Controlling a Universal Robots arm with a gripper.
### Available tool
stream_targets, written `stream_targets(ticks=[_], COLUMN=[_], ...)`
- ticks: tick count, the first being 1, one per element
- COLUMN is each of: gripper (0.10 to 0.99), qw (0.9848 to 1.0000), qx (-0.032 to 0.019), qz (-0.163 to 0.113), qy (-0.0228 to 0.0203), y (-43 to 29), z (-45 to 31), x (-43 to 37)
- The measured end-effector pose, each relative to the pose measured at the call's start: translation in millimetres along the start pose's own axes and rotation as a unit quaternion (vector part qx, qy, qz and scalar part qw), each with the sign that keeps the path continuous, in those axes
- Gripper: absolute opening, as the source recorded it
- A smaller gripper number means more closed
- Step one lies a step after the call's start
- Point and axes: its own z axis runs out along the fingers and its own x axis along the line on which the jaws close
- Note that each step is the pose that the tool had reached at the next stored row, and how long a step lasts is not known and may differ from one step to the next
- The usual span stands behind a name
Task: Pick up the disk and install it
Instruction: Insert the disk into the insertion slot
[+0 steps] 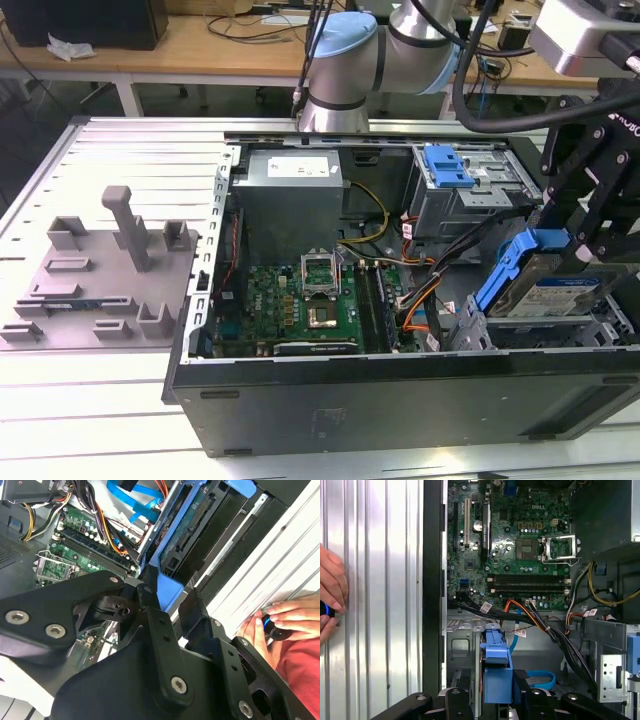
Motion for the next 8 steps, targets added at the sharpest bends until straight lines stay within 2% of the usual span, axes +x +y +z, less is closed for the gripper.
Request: stream_targets(ticks=[6, 8], gripper=[0.451, 0.573], qw=[1.0000, 1.0000], qx=[0.0005, 0.0005], qz=[0.000, 0.000], qy=[-0.0001, -0.0001], y=[0.3, 0.3], z=[0.1, 0.1], x=[0.0, 0.0])
